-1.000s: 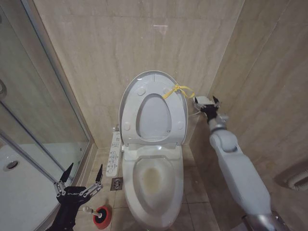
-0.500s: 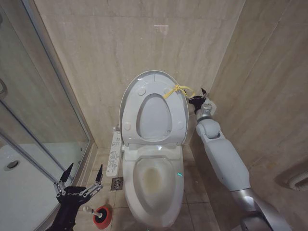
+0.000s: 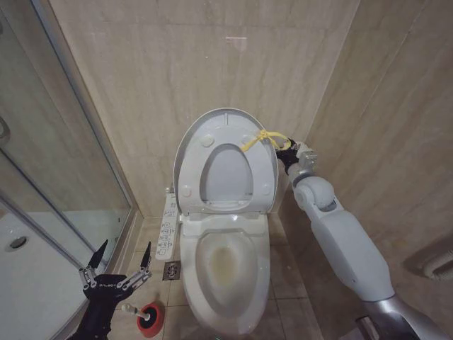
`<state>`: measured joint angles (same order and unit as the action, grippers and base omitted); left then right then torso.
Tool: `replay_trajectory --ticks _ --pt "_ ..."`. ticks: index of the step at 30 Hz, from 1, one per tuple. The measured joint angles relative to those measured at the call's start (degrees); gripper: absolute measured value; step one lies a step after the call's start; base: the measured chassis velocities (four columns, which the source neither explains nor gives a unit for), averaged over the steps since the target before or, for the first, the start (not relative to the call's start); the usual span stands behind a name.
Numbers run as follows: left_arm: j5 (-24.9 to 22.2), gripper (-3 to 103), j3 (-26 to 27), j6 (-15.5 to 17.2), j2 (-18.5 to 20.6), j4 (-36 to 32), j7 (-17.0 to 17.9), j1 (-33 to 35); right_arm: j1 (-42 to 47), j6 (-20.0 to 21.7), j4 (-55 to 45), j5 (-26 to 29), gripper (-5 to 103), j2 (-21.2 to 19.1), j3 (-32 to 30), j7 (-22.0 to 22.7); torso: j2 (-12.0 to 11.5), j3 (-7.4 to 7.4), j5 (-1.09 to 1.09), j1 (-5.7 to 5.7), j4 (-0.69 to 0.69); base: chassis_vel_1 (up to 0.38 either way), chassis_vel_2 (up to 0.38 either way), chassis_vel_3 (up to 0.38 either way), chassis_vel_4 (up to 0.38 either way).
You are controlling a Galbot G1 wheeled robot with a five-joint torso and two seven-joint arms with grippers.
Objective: Open the toilet lid, clean the toilet bowl with a toilet brush, close the toilet lid, and flush.
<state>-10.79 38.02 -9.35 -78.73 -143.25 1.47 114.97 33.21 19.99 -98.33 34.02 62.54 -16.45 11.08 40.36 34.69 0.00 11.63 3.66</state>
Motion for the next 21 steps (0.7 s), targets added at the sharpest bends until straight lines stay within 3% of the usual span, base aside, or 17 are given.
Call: replay_trajectory --ticks 6,12,17,21 --pt "0.0 100 0.0 0.0 -0.01 0.0 0.01 0.0 5.95 2.6 -8.21 4.21 100 -3.18 -4.26 0.66 0.0 0.0 -0.01 0.0 -0.02 0.0 0.0 0.0 0.0" --pt "0.0 100 0.0 0.0 0.0 0.0 0.0 0.0 22.47 5.09 -21.87 9.12 100 -8.45 -14.55 2.5 0.01 -0.01 0.02 -0.01 0.06 0.0 0.0 0.0 0.0" --pt "0.0 100 0.0 0.0 0.0 0.0 0.0 0.0 29.48 5.25 -28.19 9.33 100 -8.58 -18.11 4.13 0.01 -0.01 0.01 -0.01 0.03 0.0 0.0 0.0 0.0" --pt "0.0 100 0.0 0.0 0.0 -0.01 0.0 0.0 36.78 6.77 -36.17 9.1 100 -4.81 -20.67 6.7 0.01 -0.01 0.0 -0.01 -0.01 0.0 0.0 0.0 0.0"
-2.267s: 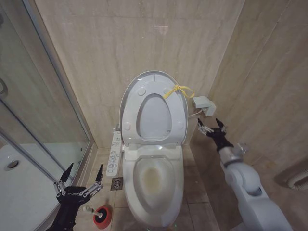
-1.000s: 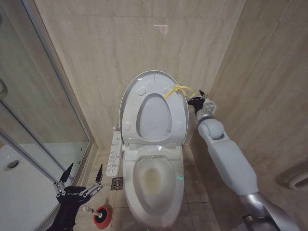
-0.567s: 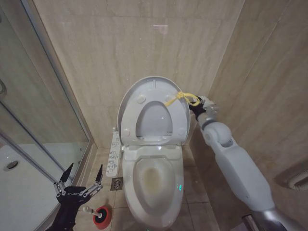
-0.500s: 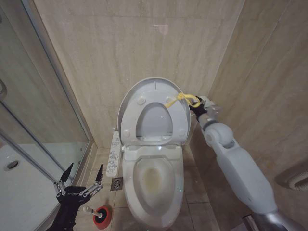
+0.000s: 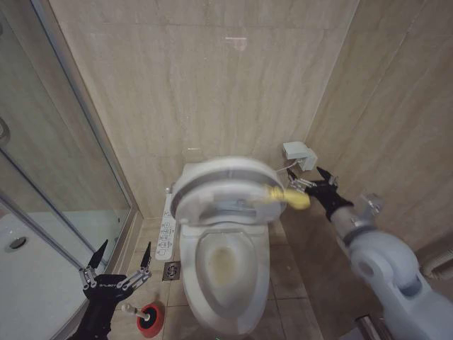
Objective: Open the toilet lid, clean the toilet bowl with a toilet brush, close the toilet lid, and flush.
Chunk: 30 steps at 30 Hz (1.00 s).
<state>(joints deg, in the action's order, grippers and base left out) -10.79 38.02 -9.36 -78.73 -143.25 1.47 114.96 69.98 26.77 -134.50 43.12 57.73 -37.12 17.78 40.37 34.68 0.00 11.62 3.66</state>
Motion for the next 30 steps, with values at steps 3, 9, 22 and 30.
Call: replay_trajectory --ticks 3,9,22,30 --pt "0.0 100 0.0 0.0 0.0 0.01 0.0 0.0 4.84 0.04 -3.2 -1.75 100 3.16 -1.16 -0.21 0.0 0.0 -0.01 0.0 0.0 0.0 0.0 0.0 0.0" --pt "0.0 100 0.0 0.0 0.0 0.0 0.0 0.0 14.33 -4.0 -5.62 -13.0 100 7.29 -5.21 -7.57 0.0 0.01 0.0 0.0 0.02 0.0 0.0 0.0 0.0" --pt "0.0 100 0.0 0.0 0.0 0.01 0.0 0.0 27.46 -10.91 -9.08 -20.6 100 18.04 -4.28 -9.68 0.0 0.01 0.0 0.01 0.02 0.0 0.0 0.0 0.0" --pt "0.0 100 0.0 0.0 0.0 0.0 0.0 0.0 28.23 -17.97 -8.31 -25.79 100 20.34 -4.99 -12.75 -0.01 0.01 0.0 0.01 0.01 0.0 0.0 0.0 0.0"
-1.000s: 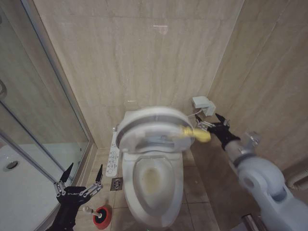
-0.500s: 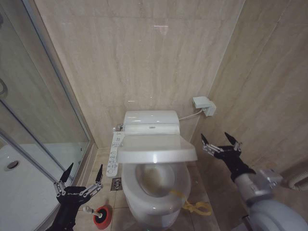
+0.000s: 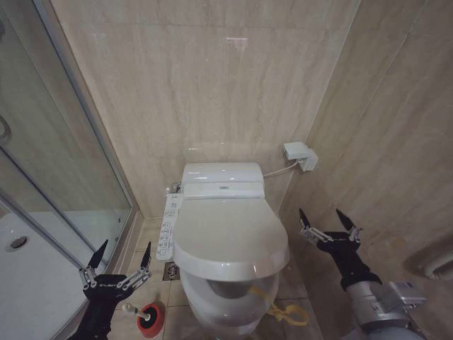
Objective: Open the toilet lid, clean the toilet bowl with a toilet brush, close the toilet lid, and flush.
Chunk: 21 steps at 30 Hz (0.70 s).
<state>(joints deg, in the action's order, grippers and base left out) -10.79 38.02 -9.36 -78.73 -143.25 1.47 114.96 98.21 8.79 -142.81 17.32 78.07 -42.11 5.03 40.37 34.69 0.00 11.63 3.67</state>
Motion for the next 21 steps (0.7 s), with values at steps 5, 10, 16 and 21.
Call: replay_trajectory --ticks 5,10,16,21 --pt "0.0 100 0.0 0.0 0.0 0.0 0.0 0.0 0.71 1.31 -0.38 1.36 100 0.96 0.1 0.16 0.0 0.0 0.0 0.0 0.01 0.0 0.0 0.0 0.0" --pt "0.0 100 0.0 0.0 0.0 0.0 0.0 0.0 1.3 1.25 -0.39 1.58 100 1.81 0.37 0.09 0.0 0.0 -0.01 0.0 0.0 0.0 0.0 0.0 0.0" --pt "0.0 100 0.0 0.0 0.0 0.0 0.0 0.0 2.09 0.09 -0.41 3.35 100 2.48 0.36 0.04 0.0 0.0 -0.01 0.0 0.0 0.0 0.0 0.0 0.0" --pt "0.0 100 0.0 0.0 0.0 0.0 0.0 0.0 2.29 -0.54 -0.45 3.58 100 2.82 0.28 0.08 0.0 0.0 -0.01 0.0 0.0 0.0 0.0 0.0 0.0"
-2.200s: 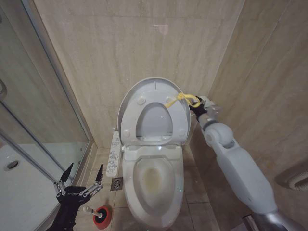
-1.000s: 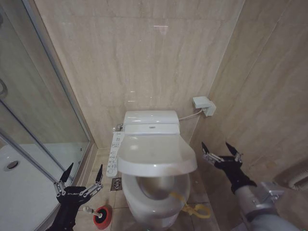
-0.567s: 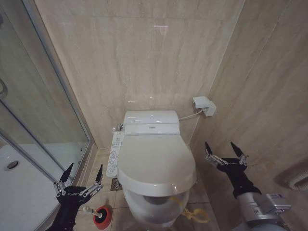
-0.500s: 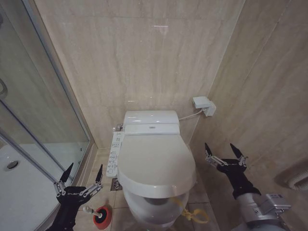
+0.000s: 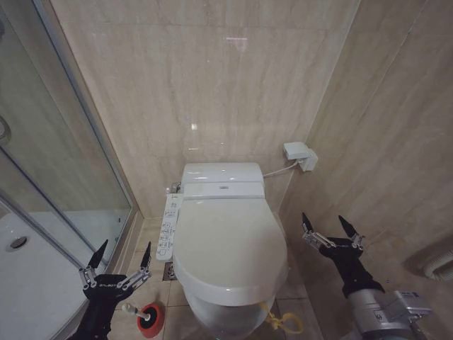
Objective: Open the toilet lid, clean the toilet bowl with a toilet brush, close the toilet lid, and flush.
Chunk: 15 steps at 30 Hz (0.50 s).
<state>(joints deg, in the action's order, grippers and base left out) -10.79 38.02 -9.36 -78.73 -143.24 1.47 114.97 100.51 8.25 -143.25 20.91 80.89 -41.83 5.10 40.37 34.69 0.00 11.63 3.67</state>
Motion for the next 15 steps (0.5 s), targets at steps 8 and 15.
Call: replay_trajectory --ticks 8,15 --pt "0.0 100 0.0 0.0 0.0 0.0 0.0 0.0 -0.51 -5.12 -0.09 -5.27 100 0.39 0.3 -2.06 0.0 0.0 0.0 0.0 0.0 0.0 0.0 0.0 0.0" --pt "0.0 100 0.0 0.0 0.0 0.0 0.0 0.0 -0.48 -6.29 -0.09 -7.3 100 0.75 0.75 -2.35 0.0 0.0 0.0 0.0 0.0 0.0 0.0 0.0 0.0"
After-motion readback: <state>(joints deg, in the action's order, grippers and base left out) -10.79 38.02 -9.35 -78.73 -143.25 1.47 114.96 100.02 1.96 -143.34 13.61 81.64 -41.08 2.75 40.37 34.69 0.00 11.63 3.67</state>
